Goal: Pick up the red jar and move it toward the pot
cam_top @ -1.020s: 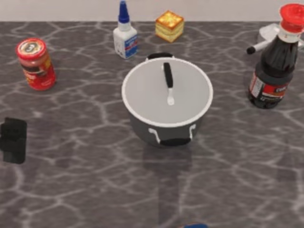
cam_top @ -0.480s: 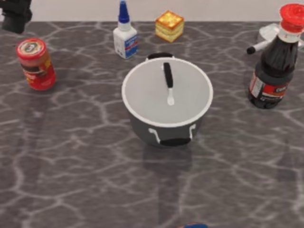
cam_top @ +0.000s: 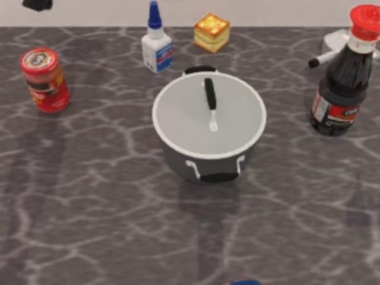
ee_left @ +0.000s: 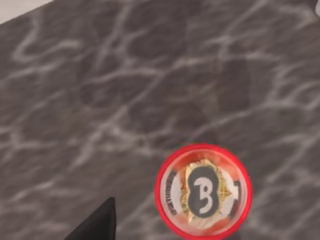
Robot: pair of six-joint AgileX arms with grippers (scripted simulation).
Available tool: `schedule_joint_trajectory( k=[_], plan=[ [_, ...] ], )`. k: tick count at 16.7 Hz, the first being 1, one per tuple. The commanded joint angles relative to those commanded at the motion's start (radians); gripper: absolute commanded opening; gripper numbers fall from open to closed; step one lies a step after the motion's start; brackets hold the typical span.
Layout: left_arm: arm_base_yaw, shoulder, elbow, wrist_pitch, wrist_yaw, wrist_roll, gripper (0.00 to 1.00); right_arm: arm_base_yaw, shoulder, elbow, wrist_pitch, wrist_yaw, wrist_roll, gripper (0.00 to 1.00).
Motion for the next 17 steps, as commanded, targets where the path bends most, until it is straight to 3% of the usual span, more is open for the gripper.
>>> schedule_joint_trajectory(
  k=[7,17],
  plan=[
    [0.027,0.345,0.218,-0.178,-0.039,0.034,1.0,0.0,0.0,0.0,0.0,0.0,0.0,1.0],
    [0.026,0.389,0.202,-0.157,-0.045,0.03,1.0,0.0,0.0,0.0,0.0,0.0,0.0,1.0]
  ],
)
